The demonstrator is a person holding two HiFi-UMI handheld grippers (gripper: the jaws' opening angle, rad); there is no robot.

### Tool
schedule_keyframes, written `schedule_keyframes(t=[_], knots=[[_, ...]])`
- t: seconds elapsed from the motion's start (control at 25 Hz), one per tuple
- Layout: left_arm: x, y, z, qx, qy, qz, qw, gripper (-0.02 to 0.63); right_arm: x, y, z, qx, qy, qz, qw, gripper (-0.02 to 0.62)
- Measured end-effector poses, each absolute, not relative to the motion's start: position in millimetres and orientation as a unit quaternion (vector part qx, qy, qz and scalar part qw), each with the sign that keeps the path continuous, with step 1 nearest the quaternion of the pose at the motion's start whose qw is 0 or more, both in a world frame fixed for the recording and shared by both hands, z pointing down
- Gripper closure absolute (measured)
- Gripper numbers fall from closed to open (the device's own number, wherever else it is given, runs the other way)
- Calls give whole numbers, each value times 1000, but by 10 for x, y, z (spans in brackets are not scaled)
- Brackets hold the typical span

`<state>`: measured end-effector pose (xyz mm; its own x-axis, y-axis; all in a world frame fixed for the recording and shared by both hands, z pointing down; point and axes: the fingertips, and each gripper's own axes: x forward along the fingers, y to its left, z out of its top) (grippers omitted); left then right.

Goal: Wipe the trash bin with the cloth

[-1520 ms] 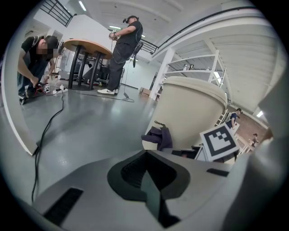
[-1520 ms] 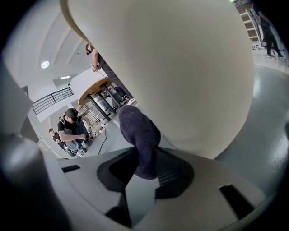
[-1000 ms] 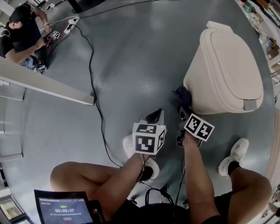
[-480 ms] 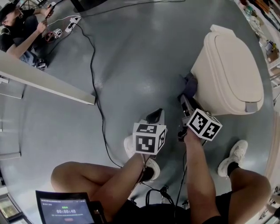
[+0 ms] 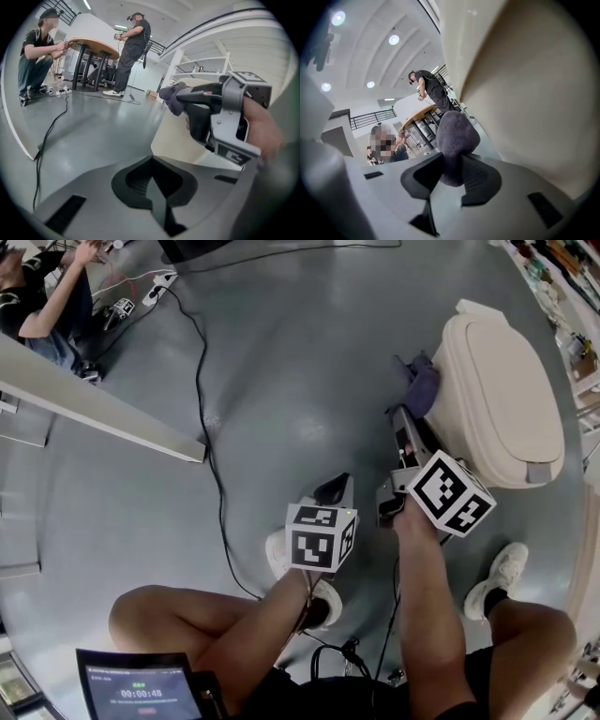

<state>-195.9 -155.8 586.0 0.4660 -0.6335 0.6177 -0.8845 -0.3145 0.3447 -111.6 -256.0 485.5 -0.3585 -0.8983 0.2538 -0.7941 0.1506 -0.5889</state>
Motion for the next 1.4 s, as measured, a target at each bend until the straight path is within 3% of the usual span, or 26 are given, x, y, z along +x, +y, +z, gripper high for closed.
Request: schedule_keyframes(t=[0.48, 1.0, 1.4], knots=[[-1977, -1563, 5875, 789, -483, 188, 331, 607, -979, -2651, 5003, -583, 700, -393, 127, 486], [-1959, -1536, 5932, 791, -477, 199, 328, 607, -964, -2593, 6293, -607, 652, -454, -1, 486], [-1984, -1526, 5972, 787, -479, 202, 332, 607, -908, -2595, 6744, -629, 612, -476, -51, 486]])
